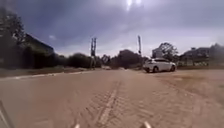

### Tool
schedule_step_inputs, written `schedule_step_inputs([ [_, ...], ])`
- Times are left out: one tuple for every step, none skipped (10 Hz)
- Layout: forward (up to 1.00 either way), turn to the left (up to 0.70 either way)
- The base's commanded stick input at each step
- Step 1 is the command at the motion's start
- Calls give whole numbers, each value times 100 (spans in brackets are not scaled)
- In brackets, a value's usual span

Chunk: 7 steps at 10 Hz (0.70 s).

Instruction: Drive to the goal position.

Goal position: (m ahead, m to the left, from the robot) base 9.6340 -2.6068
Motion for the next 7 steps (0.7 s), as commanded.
schedule_step_inputs([
  [70, 0],
  [70, 0],
  [70, 0],
  [70, 0],
  [70, 0],
  [70, 0],
  [70, 0],
])
